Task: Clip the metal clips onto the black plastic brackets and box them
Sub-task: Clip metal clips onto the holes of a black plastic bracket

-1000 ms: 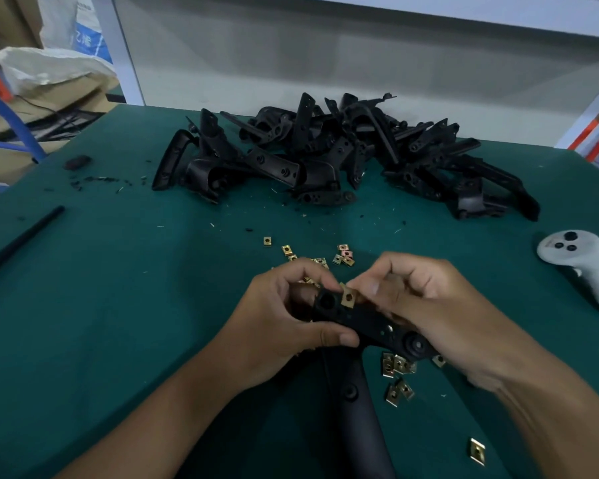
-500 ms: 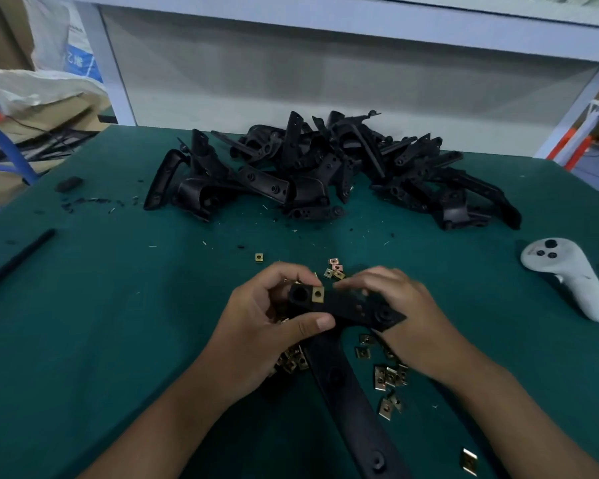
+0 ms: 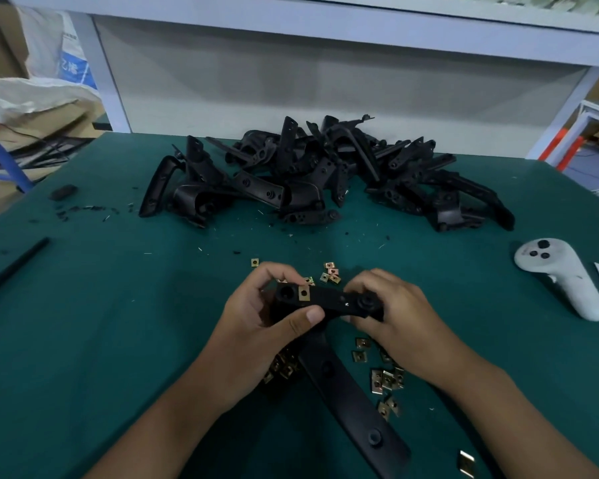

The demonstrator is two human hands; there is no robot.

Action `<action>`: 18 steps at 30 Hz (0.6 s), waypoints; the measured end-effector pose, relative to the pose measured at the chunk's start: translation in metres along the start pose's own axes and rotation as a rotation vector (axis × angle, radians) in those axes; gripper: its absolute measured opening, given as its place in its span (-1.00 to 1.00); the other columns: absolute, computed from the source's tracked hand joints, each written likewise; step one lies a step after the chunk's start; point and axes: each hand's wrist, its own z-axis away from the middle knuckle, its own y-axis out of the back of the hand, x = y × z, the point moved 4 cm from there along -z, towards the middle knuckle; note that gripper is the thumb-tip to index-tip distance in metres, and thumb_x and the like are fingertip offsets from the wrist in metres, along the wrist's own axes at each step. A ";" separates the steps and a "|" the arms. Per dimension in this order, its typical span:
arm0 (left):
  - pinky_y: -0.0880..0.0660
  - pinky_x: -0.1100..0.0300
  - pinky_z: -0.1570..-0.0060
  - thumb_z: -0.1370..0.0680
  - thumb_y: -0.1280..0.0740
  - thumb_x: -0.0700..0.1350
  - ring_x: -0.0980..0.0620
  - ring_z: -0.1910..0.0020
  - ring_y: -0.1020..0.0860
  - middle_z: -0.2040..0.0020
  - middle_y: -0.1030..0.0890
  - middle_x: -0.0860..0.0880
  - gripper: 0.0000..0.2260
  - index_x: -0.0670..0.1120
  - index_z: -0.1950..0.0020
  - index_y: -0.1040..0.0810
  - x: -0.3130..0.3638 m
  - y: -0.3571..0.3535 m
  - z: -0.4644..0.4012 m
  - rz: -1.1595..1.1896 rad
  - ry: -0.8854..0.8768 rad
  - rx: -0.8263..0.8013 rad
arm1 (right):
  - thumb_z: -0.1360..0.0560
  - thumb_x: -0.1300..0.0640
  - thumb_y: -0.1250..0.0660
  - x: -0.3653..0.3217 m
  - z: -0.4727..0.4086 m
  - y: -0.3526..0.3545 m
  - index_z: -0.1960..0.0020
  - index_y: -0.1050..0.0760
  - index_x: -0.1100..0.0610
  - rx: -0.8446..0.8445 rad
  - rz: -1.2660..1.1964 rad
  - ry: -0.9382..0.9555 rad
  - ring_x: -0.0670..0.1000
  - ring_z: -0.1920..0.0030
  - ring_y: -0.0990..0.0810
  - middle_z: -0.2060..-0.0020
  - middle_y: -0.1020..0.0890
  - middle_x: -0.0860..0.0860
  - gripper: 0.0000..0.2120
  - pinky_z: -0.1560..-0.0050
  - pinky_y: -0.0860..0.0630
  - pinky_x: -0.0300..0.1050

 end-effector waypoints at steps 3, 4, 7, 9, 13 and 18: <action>-0.55 0.34 0.22 -0.47 -0.52 -0.13 0.16 0.23 -0.63 0.17 -0.63 0.11 -0.76 -0.05 -0.05 -0.53 -0.002 0.001 0.001 0.016 0.041 0.020 | -0.46 0.26 -0.54 0.004 -0.001 0.005 0.05 -0.56 -0.11 0.049 -0.146 -0.046 -0.18 0.09 -0.63 0.14 -0.63 -0.24 -0.70 0.12 -0.44 -0.45; -0.56 0.31 0.21 -0.48 -0.55 -0.13 0.13 0.21 -0.63 0.15 -0.63 0.08 -0.75 -0.03 -0.05 -0.54 -0.002 0.002 0.000 0.018 0.050 0.032 | -0.45 0.27 -0.54 0.005 -0.001 0.006 0.01 -0.58 -0.09 0.055 -0.229 -0.066 -0.18 0.10 -0.66 0.13 -0.67 -0.23 -0.70 0.10 -0.49 -0.42; -0.59 0.23 0.14 -0.44 -0.53 -0.10 0.03 0.15 -0.61 0.07 -0.64 -0.02 -0.74 0.05 -0.08 -0.58 -0.005 0.004 0.001 -0.003 0.068 0.049 | -0.47 0.27 -0.53 0.008 -0.002 0.008 -0.08 -0.61 -0.08 0.071 -0.342 -0.101 -0.13 0.06 -0.70 0.10 -0.72 -0.16 -0.69 0.00 -0.59 -0.27; -0.59 0.25 0.13 -0.45 -0.50 -0.13 0.06 0.15 -0.62 0.08 -0.66 0.03 -0.75 0.08 -0.08 -0.59 -0.005 0.004 0.001 -0.025 0.076 0.045 | -0.49 0.21 -0.52 0.010 -0.002 0.007 -0.06 -0.61 -0.11 0.075 -0.287 -0.096 -0.11 0.06 -0.67 0.13 -0.70 -0.16 -0.73 -0.02 -0.58 -0.19; -0.56 0.31 0.19 -0.45 -0.48 -0.14 0.14 0.18 -0.63 0.13 -0.67 0.13 -0.75 0.10 -0.07 -0.59 -0.003 0.002 0.003 -0.061 0.083 0.027 | -0.47 -0.07 -0.43 0.008 -0.002 0.005 0.01 -0.62 -0.13 0.078 -0.238 -0.079 -0.08 0.14 -0.64 0.24 -0.65 -0.12 -0.88 0.11 -0.56 -0.21; -0.53 0.37 0.21 -0.46 -0.55 -0.11 0.21 0.21 -0.61 0.14 -0.65 0.24 -0.76 0.10 -0.05 -0.60 0.000 -0.001 0.004 -0.098 0.066 0.025 | -0.44 -0.19 -0.35 0.006 -0.001 0.004 0.02 -0.61 -0.10 0.072 -0.184 -0.068 -0.15 0.17 -0.62 0.24 -0.64 -0.21 -0.78 0.21 -0.43 -0.39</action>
